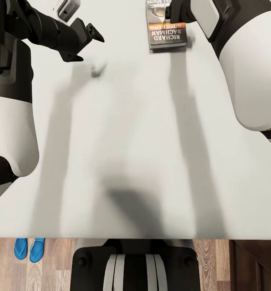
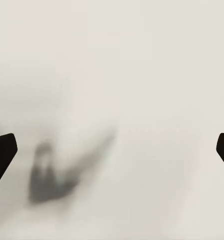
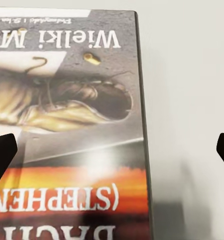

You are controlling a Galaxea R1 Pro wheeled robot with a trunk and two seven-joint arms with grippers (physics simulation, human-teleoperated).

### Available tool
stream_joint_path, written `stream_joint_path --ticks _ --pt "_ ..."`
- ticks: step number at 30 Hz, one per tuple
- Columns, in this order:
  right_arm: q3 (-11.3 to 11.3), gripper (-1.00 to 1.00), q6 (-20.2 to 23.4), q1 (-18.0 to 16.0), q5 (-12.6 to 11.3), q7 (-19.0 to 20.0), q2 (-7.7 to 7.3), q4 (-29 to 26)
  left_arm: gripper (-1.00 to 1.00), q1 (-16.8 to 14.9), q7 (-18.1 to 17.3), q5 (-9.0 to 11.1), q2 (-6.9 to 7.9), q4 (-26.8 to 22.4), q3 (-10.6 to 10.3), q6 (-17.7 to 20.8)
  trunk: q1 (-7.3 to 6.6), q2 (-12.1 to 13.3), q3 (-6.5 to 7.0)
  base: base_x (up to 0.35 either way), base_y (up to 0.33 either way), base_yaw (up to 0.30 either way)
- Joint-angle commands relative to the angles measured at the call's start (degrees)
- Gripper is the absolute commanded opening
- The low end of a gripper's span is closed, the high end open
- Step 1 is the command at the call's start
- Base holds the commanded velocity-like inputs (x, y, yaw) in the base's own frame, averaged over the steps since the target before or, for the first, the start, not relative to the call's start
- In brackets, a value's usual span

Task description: In the bedroom, move the book from the bed onto either nightstand, and place the two sandals side by side next to the bed.

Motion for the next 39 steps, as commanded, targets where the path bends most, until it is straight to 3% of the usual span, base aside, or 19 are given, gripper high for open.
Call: stream_joint_path --ticks 1,18,39 --pt "0.4 1.0 0.3 0.0 -0.1 -0.2 -0.02 -0.1 1.0 0.0 0.6 0.5 0.05 0.0 -0.1 0.0 0.0 0.0 -0.03 0.0 0.0 0.0" --pt "0.5 1.0 1.0 -0.2 -0.2 0.2 -0.05 1.7 1.0 0.0 0.6 0.5 0.05 0.0 0.0 0.0 0.0 0.0 -0.08 0.0 0.0 0.0" --pt "0.5 1.0 1.0 -0.3 -0.2 3.6 -0.11 4.9 1.0 0.1 0.6 0.5 0.05 0.0 -0.1 0.0 0.0 0.0 -0.08 -0.009 -0.001 0.0"
